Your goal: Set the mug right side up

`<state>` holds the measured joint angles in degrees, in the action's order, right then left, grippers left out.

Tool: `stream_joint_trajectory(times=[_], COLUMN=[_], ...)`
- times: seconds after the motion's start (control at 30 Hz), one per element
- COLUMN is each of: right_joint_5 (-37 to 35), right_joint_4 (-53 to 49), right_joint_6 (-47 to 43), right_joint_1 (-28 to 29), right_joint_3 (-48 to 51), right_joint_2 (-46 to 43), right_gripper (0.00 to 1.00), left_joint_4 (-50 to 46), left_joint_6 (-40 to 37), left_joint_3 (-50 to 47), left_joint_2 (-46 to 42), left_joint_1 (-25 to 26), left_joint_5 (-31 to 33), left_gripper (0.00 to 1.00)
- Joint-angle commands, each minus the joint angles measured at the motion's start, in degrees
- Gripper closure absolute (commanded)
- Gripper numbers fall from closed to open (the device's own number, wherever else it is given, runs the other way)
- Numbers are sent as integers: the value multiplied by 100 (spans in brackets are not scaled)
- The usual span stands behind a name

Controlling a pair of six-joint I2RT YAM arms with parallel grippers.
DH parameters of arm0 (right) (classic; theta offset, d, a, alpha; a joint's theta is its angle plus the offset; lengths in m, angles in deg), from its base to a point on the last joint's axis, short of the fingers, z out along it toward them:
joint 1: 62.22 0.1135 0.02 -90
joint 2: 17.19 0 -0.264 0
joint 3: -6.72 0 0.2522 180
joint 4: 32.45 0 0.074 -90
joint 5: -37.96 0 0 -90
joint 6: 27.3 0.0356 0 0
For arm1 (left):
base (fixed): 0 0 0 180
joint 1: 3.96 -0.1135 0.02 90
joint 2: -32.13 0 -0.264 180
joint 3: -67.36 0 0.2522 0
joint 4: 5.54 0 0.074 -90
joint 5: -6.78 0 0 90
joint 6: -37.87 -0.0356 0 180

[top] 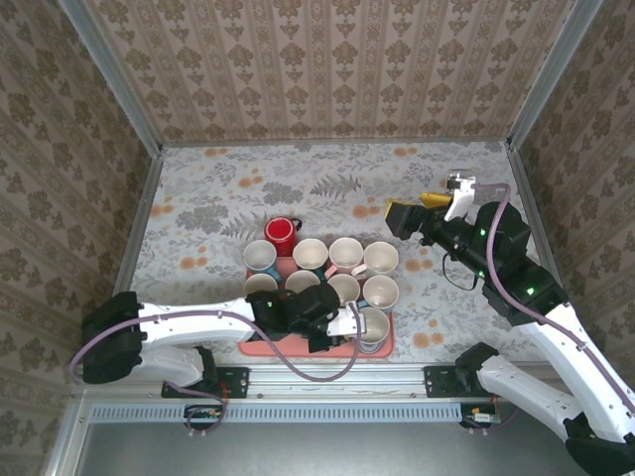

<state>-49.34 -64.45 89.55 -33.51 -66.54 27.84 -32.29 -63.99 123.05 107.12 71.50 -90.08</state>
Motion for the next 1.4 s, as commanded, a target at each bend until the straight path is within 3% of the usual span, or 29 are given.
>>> stream_joint_trajectory(times=[0.0, 0.27, 0.4, 0.47, 0.83, 0.9, 1.07, 1.2, 1.37], right_joint_5=[-101, -77, -51, -23, 95, 120, 152, 135, 108], right_joint_4=[77, 123, 169, 176, 232, 244, 251, 198, 146], right_joint_6=[-162, -198, -180, -164, -77, -51, -51, -101, -153], right_joint_1=[-36, -41, -41, -36, -41, -38, -40, -39, -41], right_joint_3=[70, 114, 123, 116, 123, 127, 150, 127, 97], right_joint_2=[-83, -83, -48, -32, 24, 34, 71, 69, 81], right_gripper=[0, 0, 0, 0, 0, 0, 0, 0, 0], left_joint_4=[473, 508, 576, 581, 639, 658, 724, 567, -63], left_joint_6=[-122, -275, -248, -226, -170, -159, -125, -21, 181], left_joint_3=[206, 297, 346, 372, 369, 368, 298, 280, 426], left_joint_2=[55, 350, 510, 559, 730, 746, 687, 394, -199], left_joint_1=[83, 275, 300, 298, 265, 259, 264, 267, 250], left_joint_5=[-35, 168, 225, 315, 711, 747, 686, 597, 185], left_gripper=[100, 100, 94, 86, 86, 82, 55, 49, 49])
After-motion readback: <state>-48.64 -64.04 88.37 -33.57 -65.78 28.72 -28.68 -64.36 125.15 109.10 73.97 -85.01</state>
